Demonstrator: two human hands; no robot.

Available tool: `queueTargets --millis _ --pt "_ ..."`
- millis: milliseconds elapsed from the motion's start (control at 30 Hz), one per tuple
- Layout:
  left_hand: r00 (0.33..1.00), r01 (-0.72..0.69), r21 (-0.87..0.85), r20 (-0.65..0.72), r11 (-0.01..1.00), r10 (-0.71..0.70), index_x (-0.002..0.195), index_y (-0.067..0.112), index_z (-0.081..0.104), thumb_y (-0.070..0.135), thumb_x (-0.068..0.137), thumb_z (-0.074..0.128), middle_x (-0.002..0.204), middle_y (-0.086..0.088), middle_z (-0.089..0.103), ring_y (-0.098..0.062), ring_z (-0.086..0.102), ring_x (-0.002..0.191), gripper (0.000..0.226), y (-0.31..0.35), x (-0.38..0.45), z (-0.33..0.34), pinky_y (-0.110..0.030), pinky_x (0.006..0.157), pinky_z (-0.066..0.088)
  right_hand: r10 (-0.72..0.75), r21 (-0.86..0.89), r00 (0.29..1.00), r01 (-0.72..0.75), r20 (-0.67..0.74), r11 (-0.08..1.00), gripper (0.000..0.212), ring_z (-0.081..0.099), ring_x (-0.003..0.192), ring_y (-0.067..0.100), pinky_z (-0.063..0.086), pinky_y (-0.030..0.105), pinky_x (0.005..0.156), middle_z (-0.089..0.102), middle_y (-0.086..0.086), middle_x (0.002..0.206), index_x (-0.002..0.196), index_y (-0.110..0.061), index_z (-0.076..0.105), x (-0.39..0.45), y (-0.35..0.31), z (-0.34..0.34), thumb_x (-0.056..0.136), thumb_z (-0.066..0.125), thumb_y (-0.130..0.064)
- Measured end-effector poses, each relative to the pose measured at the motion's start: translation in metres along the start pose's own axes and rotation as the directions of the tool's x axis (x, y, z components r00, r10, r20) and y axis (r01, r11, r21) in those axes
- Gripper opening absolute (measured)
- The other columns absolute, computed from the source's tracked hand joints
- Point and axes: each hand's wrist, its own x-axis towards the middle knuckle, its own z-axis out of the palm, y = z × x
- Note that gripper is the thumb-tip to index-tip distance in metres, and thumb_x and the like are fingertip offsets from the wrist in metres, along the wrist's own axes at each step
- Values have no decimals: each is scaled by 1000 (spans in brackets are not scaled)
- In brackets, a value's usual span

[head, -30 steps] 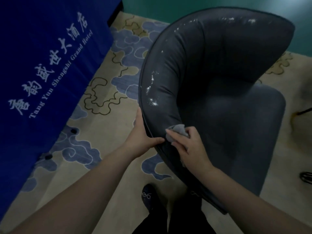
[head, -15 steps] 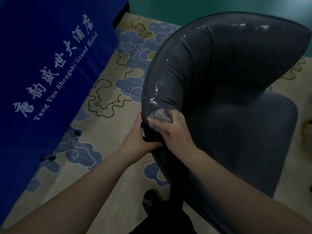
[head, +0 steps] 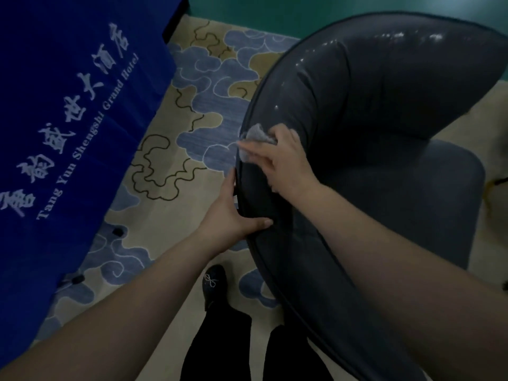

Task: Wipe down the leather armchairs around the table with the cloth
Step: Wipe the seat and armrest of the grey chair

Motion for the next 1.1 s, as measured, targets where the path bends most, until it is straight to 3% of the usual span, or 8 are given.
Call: queueTargets --millis 200,333,467,567,700,833,967,1100 --pt "988 -94 -2 126 996 93 145 35 27 10 66 85 129 6 55 -14 58 115 101 12 33 -27 -48 85 56 74 120 996 -69 -40 990 35 48 88 28 41 31 82 48 11 96 118 -27 67 -72 -12 8 85 67 -15" --pt "973 -81 -7 216 997 81 149 36 15 6 66 84 135 4 49 -14 56 119 112 7 42 -36 -43 90 54 21 -57 997 -25 -70 998 30 47 82 33 44 39 74 50 16 92 114 -32 69 -12 -7 14 86 66 -21" --pt "961 -65 -10 268 998 65 136 55 14 12 65 87 129 17 47 -15 52 122 111 10 55 -41 -42 90 54 235 -59 959 -247 -160 967 29 43 95 31 41 42 88 43 10 99 117 -34 66 51 7 10 89 61 -26" --pt "956 -56 -8 288 998 56 148 41 11 9 66 86 136 7 47 -15 54 120 115 12 62 -44 -44 93 52 249 1 964 -250 -90 968 31 43 97 30 37 30 90 39 6 99 119 -31 65 40 1 3 90 62 -23" --pt "950 -46 2 310 999 43 152 32 1 8 68 84 146 3 41 -12 51 125 121 7 60 -49 -43 101 47 51 28 992 -55 119 998 30 45 85 28 41 35 75 47 14 94 115 -29 68 -21 -29 0 87 64 -20" --pt "943 -11 44 333 999 -5 152 35 -4 14 66 86 146 6 41 -9 51 124 126 0 50 -51 -39 102 46 -18 -9 976 20 218 1000 33 48 85 30 43 37 75 53 15 97 116 -29 68 -29 -36 -1 85 66 -18" --pt "948 -57 89 316 994 27 153 30 3 17 66 87 146 10 39 -2 51 121 122 3 53 -54 -32 100 48 137 -41 968 -131 209 991 68 44 99 22 42 42 90 50 4 109 144 -27 34 3 -25 -6 85 66 -21" --pt "949 -48 103 314 994 13 152 35 -2 19 66 87 147 13 37 -8 50 125 125 9 56 -55 -38 102 46 119 -4 967 -121 224 993 48 46 94 23 43 41 83 52 6 103 132 -23 54 -10 -29 -7 85 66 -20"
